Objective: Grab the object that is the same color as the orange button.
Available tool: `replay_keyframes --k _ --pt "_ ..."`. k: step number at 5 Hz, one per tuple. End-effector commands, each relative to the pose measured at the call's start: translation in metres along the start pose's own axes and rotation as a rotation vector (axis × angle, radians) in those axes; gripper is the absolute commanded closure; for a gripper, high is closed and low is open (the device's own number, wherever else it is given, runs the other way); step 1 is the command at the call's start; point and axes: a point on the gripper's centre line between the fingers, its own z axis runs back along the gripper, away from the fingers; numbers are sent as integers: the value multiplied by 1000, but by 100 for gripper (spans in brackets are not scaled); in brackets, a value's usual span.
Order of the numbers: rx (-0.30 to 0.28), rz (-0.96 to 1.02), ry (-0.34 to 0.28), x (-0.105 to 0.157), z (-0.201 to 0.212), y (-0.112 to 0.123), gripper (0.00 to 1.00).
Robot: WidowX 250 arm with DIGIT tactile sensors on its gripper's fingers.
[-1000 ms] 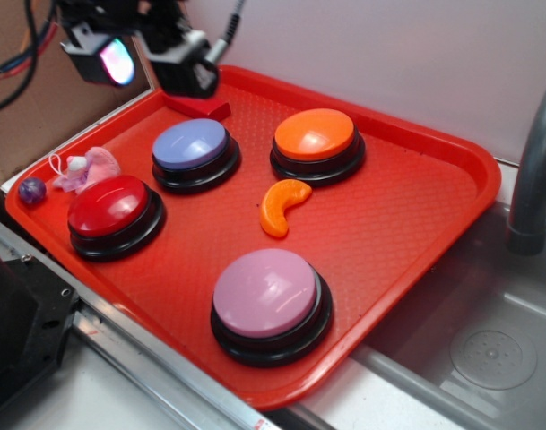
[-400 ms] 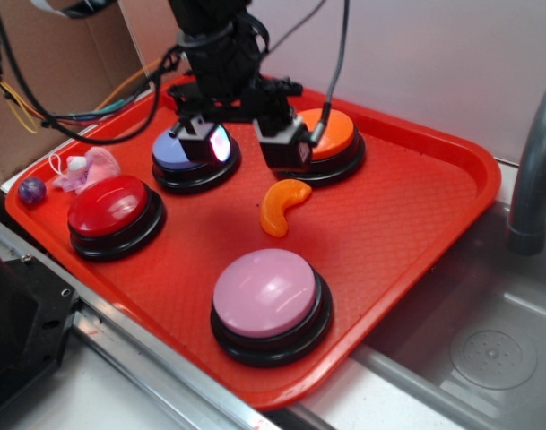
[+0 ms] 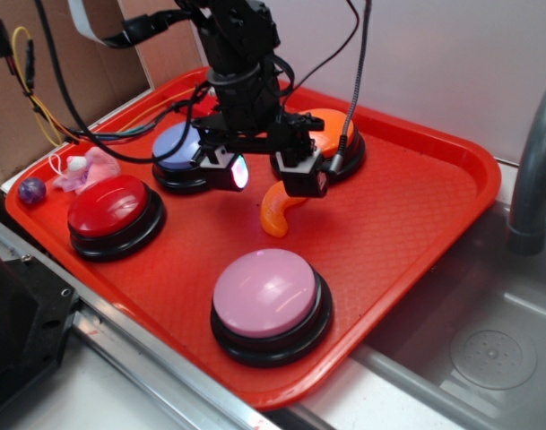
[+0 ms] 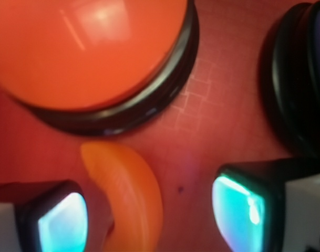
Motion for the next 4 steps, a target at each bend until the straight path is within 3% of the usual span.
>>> replay_keyframes --k 1,3,4 --pt "4 -25 -59 -9 4 -6 0" --pt "11 -15 -53 -11 -1 -5 0" --pt "90 20 -100 -5 -8 -7 0"
